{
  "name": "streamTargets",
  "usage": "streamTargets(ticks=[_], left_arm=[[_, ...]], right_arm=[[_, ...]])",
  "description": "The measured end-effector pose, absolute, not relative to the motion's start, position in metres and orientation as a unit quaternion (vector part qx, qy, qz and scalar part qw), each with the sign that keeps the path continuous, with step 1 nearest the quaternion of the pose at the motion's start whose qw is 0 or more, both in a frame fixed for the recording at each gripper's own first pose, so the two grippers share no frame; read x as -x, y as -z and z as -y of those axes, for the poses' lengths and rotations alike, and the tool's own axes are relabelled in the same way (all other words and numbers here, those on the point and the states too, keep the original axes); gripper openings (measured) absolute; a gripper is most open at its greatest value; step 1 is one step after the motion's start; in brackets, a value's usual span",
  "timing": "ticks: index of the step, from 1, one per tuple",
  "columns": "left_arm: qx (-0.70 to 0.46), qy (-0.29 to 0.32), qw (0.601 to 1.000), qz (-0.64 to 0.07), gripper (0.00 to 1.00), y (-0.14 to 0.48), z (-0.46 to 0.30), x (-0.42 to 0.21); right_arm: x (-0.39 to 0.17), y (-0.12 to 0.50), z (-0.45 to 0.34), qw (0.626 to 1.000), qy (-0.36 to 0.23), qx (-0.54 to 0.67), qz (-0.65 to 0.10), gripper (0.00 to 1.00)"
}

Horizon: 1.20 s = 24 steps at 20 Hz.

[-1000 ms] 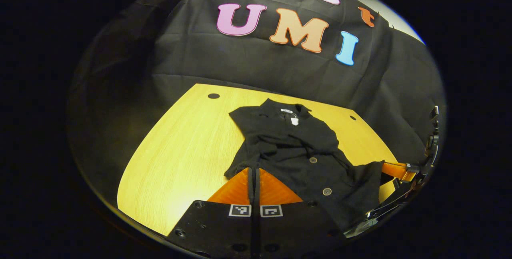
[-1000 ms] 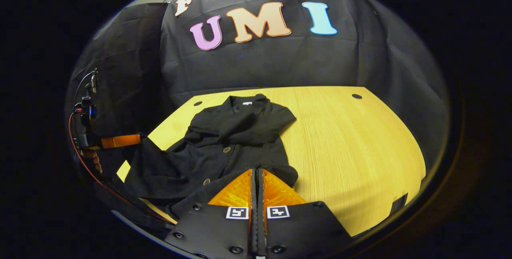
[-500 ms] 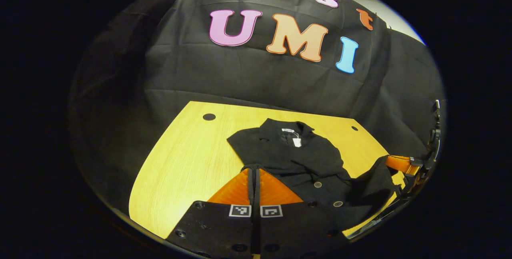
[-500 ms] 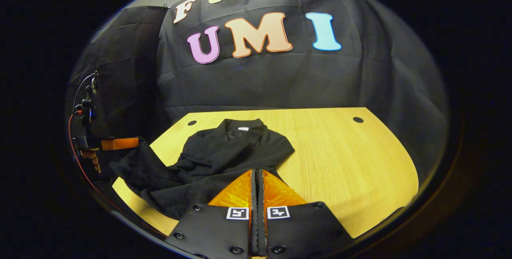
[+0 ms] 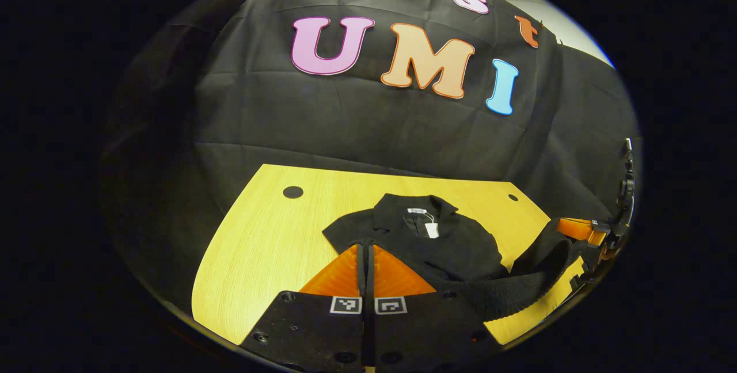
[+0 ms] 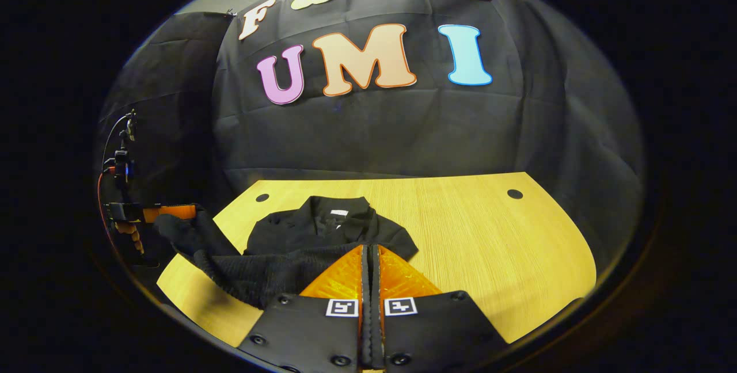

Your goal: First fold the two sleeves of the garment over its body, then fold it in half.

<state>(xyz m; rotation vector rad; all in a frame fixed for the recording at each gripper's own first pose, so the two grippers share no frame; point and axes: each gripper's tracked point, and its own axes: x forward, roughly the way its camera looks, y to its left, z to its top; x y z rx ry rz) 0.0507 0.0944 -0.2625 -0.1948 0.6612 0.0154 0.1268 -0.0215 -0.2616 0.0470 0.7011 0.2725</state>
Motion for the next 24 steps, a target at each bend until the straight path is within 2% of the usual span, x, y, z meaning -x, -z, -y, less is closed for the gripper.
streamTargets(ticks=[3, 4, 12, 14, 16, 17, 19, 20, 24], left_arm=[[0.097, -0.005, 0.941, -0.323, 0.0, 0.267, -0.1, -0.073], [0.096, -0.004, 0.941, -0.326, 0.0, 0.27, -0.101, -0.079], [0.09, -0.004, 0.942, -0.324, 0.0, 0.294, -0.121, -0.128], [0.079, -0.014, 0.943, -0.324, 0.0, 0.3, -0.132, -0.136], [0.047, -0.071, 0.954, -0.288, 0.0, 0.289, -0.162, -0.15], [0.034, -0.088, 0.96, -0.265, 0.3, 0.282, -0.171, -0.156], [0.032, -0.078, 0.972, -0.221, 0.9, 0.262, -0.168, -0.17], [0.031, -0.072, 0.974, -0.214, 0.92, 0.255, -0.166, -0.172], [0.041, -0.072, 0.976, -0.202, 0.95, 0.243, -0.165, -0.164]], right_arm=[[-0.15, 0.261, 0.017, 0.932, -0.127, -0.026, -0.34, 0.0], [-0.158, 0.261, 0.016, 0.932, -0.125, -0.025, -0.339, 0.02], [-0.207, 0.28, 0.017, 0.93, -0.09, -0.039, -0.354, 0.02], [-0.218, 0.283, 0.016, 0.93, -0.082, -0.041, -0.356, 0.02], [-0.228, 0.284, 0.018, 0.932, -0.057, -0.051, -0.355, 0.0], [-0.233, 0.278, 0.022, 0.936, -0.043, -0.055, -0.344, 0.25], [-0.241, 0.268, 0.018, 0.947, -0.03, -0.059, -0.314, 0.74], [-0.242, 0.261, 0.017, 0.95, -0.031, -0.056, -0.305, 0.99], [-0.226, 0.242, 0.021, 0.958, -0.026, -0.033, -0.284, 0.98]])
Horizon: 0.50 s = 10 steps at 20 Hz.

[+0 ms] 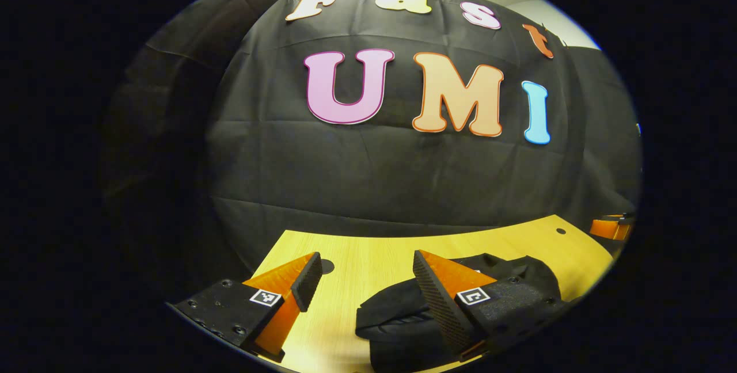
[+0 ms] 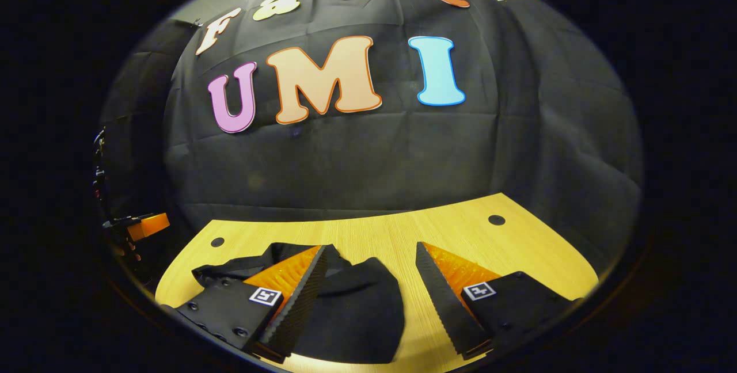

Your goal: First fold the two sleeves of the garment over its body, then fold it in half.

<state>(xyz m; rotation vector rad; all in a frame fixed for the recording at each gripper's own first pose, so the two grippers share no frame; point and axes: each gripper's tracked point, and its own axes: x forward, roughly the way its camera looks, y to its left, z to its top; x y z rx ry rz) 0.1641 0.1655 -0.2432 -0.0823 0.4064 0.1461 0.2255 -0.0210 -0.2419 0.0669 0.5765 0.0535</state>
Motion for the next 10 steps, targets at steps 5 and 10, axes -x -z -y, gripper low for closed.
streamTargets(ticks=[5, 10], left_arm=[[0.033, -0.087, 0.982, -0.164, 0.94, 0.195, -0.156, -0.119], [0.011, -0.101, 0.987, -0.122, 0.93, 0.144, -0.127, -0.065]], right_arm=[[-0.192, 0.19, 0.027, 0.975, -0.04, -0.023, -0.217, 0.98], [-0.129, 0.151, 0.047, 0.984, -0.062, -0.016, -0.164, 0.98]])
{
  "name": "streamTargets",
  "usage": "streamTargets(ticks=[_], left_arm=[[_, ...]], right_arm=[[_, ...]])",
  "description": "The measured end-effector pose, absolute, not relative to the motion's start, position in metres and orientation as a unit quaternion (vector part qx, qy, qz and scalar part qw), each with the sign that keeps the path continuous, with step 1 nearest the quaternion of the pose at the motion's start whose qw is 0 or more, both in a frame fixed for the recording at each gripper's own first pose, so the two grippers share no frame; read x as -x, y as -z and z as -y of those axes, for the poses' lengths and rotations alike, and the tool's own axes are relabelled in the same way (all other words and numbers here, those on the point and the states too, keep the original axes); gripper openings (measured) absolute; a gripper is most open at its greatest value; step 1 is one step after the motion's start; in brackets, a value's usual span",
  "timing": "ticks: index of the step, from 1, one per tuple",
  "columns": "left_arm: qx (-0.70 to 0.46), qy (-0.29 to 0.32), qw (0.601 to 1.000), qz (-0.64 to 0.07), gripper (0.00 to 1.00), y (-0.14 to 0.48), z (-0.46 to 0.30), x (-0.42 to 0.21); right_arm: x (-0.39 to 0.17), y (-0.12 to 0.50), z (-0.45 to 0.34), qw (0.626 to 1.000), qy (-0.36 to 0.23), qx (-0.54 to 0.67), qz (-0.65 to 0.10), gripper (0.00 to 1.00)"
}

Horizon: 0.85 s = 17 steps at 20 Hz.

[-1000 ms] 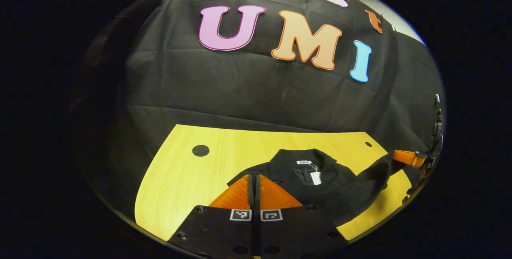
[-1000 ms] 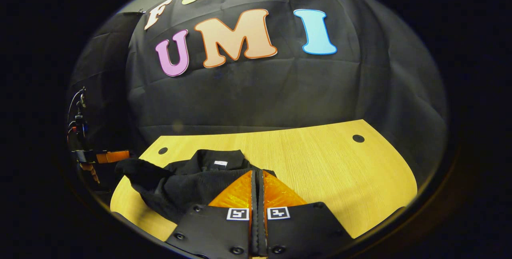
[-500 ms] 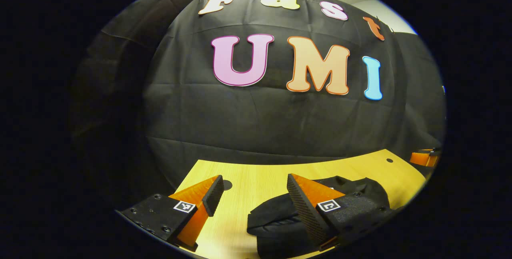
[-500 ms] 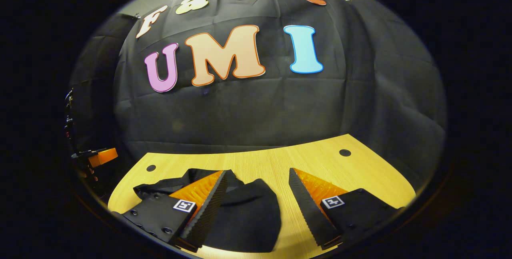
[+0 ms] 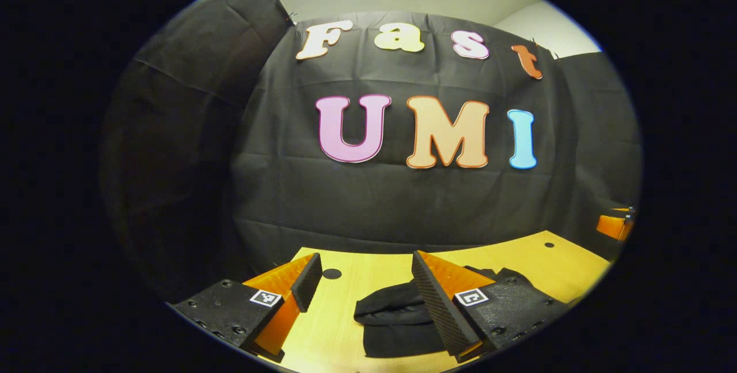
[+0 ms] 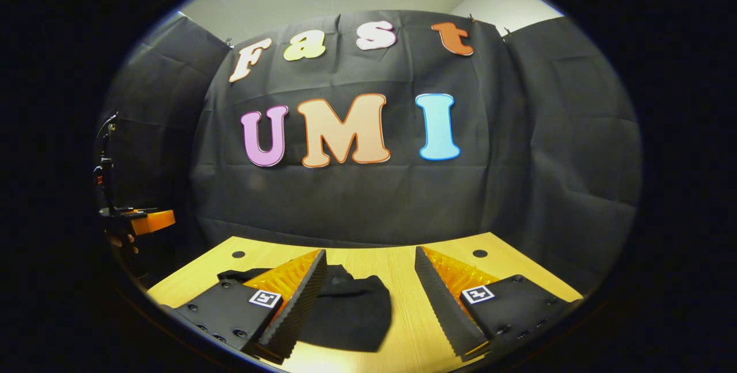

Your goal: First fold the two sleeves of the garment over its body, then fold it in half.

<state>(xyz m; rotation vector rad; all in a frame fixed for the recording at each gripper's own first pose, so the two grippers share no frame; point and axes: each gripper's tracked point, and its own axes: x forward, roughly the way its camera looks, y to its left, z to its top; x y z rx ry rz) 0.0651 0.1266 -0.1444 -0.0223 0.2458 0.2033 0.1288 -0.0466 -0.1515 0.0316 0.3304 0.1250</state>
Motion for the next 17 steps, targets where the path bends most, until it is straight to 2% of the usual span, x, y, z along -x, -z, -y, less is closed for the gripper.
streamTargets(ticks=[2, 9, 11, 12, 14, 15, 17], left_arm=[[0.003, -0.107, 0.989, -0.101, 0.93, 0.123, -0.114, -0.039], [-0.01, -0.103, 0.993, -0.06, 0.93, 0.069, -0.066, 0.045], [-0.011, -0.1, 0.993, -0.055, 0.92, 0.057, -0.059, 0.057], [-0.012, -0.098, 0.994, -0.052, 0.92, 0.05, -0.056, 0.063], [-0.019, -0.097, 0.994, -0.044, 0.92, 0.036, -0.056, 0.071], [-0.021, -0.095, 0.994, -0.043, 0.92, 0.031, -0.054, 0.074], [-0.025, -0.097, 0.994, -0.037, 0.92, 0.02, -0.054, 0.079]], right_arm=[[-0.101, 0.145, 0.055, 0.985, -0.069, -0.023, -0.157, 0.94], [-0.003, 0.11, 0.079, 0.989, -0.081, -0.029, -0.118, 0.97], [0.014, 0.105, 0.08, 0.99, -0.084, -0.031, -0.111, 0.94], [0.021, 0.097, 0.079, 0.99, -0.087, -0.032, -0.107, 0.97], [0.032, 0.087, 0.079, 0.991, -0.09, -0.032, -0.094, 0.94], [0.036, 0.084, 0.078, 0.991, -0.092, -0.031, -0.089, 1.0], [0.044, 0.075, 0.077, 0.992, -0.096, -0.03, -0.079, 0.97]])
